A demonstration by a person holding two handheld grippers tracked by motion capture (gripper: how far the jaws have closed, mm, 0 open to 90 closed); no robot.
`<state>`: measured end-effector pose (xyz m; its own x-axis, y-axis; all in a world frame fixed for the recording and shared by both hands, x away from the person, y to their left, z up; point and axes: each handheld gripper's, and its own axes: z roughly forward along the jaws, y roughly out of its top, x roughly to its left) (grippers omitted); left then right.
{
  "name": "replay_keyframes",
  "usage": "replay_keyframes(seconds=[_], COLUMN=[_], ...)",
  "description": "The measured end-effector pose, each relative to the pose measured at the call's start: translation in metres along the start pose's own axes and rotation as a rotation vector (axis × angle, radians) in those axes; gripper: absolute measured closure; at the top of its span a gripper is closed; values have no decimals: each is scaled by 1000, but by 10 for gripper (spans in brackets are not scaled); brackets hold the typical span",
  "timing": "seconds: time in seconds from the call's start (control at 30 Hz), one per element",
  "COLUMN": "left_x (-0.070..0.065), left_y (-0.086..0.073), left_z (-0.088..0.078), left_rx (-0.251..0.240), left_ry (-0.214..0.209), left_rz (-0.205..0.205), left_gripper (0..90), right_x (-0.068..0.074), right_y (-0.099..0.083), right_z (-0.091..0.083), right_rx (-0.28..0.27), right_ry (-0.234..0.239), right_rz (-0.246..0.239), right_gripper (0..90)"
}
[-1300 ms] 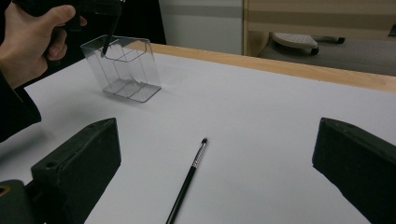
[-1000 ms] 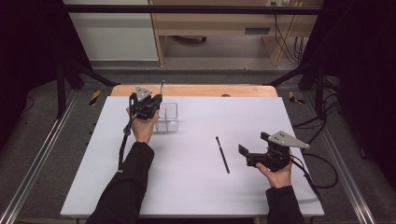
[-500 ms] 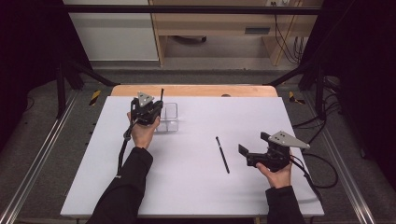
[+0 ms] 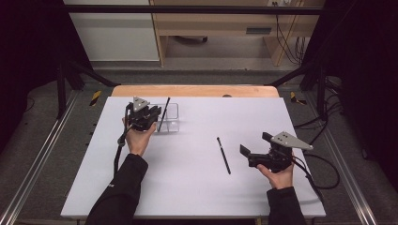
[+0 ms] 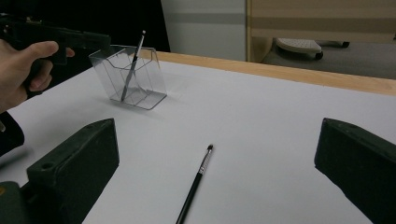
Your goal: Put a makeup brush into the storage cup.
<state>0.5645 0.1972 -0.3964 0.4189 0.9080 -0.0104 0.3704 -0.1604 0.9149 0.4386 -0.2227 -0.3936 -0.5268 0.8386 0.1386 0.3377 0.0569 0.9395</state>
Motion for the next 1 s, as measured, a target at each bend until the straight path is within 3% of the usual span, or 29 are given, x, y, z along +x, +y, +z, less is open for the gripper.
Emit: replay_keyframes(seconds=[0.27, 0.47, 0.73, 1.0], left_x=[-2, -8, -18, -24], left_y=[0, -2, -8, -20], left_z=[-25, -43, -61, -75], left_rx=[-33, -53, -33, -15], left_ry=[-42, -92, -146, -160], left_rz=[-6, 13, 32, 40], left_gripper=[572, 463, 306, 223], right_x=[2, 2, 2, 1], right_y=[0, -1, -1, -1], right_z=[1, 2, 2, 2], right_rx=[4, 6, 11, 12], right_ry=[-7, -7, -11, -19], right_rz=[-6, -6, -9, -12], right_gripper=[5, 6, 7, 9])
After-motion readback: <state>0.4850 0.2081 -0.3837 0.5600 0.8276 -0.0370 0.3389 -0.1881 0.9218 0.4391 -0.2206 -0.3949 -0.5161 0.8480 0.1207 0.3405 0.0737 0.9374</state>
